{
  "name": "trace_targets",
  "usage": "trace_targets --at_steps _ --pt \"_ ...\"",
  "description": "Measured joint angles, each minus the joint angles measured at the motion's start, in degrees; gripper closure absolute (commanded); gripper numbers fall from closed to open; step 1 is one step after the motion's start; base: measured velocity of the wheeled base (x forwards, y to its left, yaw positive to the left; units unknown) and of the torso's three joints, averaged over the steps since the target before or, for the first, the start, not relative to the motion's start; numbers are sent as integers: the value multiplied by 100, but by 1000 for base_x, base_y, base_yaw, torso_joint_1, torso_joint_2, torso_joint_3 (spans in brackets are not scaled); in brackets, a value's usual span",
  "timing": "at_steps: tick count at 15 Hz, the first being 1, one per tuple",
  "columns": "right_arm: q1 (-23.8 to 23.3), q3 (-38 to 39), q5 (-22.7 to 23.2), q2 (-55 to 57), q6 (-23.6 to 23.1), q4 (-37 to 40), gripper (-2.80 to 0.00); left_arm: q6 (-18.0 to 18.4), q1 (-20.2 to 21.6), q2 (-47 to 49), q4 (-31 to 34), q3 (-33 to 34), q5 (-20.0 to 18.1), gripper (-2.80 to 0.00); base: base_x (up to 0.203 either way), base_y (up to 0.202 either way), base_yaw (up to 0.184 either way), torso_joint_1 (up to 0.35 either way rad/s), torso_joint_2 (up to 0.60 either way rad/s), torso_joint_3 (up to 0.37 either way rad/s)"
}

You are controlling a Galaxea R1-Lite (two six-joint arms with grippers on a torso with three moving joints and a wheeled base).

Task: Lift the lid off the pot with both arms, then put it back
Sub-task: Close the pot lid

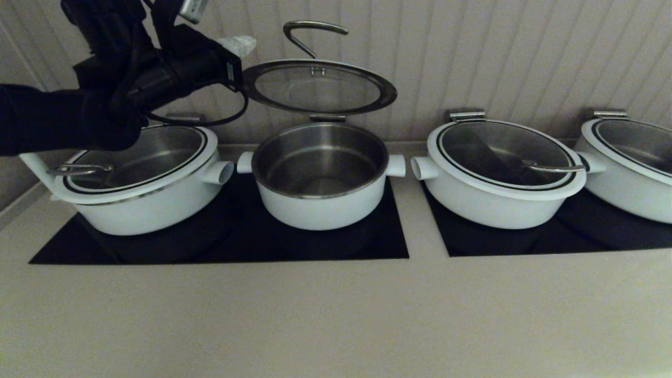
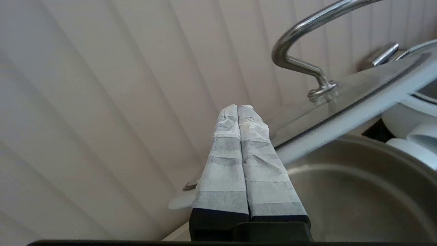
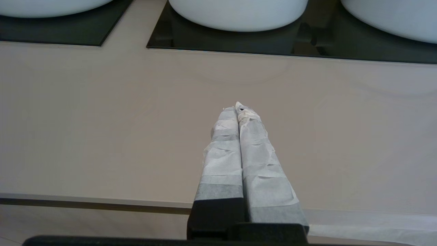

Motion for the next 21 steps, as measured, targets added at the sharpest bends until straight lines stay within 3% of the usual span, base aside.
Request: trace_targets --at_steps 4,11,21 --pt "0 0 -2 0 -2 1 0 360 -24 32 141 0 -3 0 0 0 0 0 0 0" --pt "0 0 -1 0 -1 0 0 579 -226 126 268 -104 -2 0 0 0 0 0 0 0" --pt "0 0 -2 0 -1 1 0 636 -235 616 512 -944 15 0 0 0 0 0 0 0"
